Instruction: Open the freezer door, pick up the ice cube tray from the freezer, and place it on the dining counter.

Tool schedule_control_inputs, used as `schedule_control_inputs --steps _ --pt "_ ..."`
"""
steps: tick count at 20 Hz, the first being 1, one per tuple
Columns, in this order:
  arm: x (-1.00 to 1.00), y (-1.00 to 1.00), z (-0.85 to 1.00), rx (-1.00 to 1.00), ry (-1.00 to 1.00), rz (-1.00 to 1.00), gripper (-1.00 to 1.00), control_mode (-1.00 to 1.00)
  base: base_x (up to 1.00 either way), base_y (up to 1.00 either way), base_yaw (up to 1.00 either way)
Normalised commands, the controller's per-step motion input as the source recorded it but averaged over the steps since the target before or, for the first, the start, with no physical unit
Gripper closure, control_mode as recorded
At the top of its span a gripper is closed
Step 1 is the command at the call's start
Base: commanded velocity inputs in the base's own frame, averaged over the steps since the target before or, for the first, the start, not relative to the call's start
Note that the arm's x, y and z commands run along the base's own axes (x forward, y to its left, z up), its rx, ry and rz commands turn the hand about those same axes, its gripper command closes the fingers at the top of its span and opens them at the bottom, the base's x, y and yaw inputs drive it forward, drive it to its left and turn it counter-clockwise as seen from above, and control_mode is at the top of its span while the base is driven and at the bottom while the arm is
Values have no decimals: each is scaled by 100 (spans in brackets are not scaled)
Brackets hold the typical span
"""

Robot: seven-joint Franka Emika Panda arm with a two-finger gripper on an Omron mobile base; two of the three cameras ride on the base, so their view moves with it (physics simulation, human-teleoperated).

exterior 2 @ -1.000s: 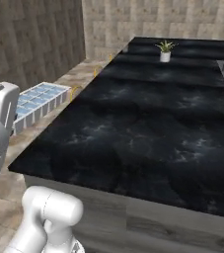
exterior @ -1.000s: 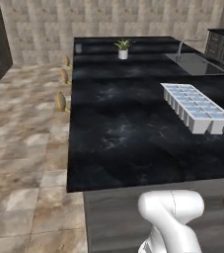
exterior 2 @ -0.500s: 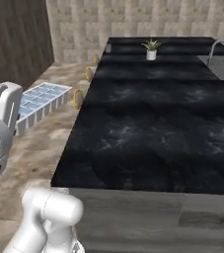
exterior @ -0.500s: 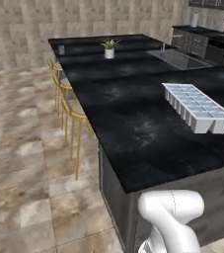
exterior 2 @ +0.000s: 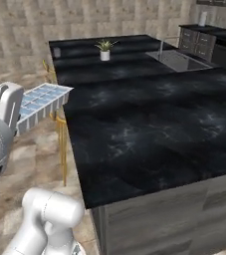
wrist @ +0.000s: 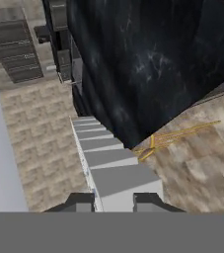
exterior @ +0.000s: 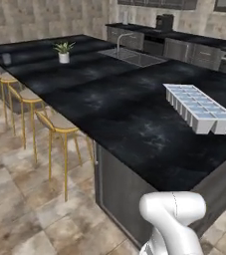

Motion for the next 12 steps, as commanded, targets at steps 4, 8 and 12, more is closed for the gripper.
schedule_control_inputs --steps 4,8,12 --pt "0 0 0 0 0 0 100 100 59 100 -57" --pt "0 0 0 0 0 0 100 100 67 100 -54" --pt "0 0 0 0 0 0 100 100 55 100 -48"
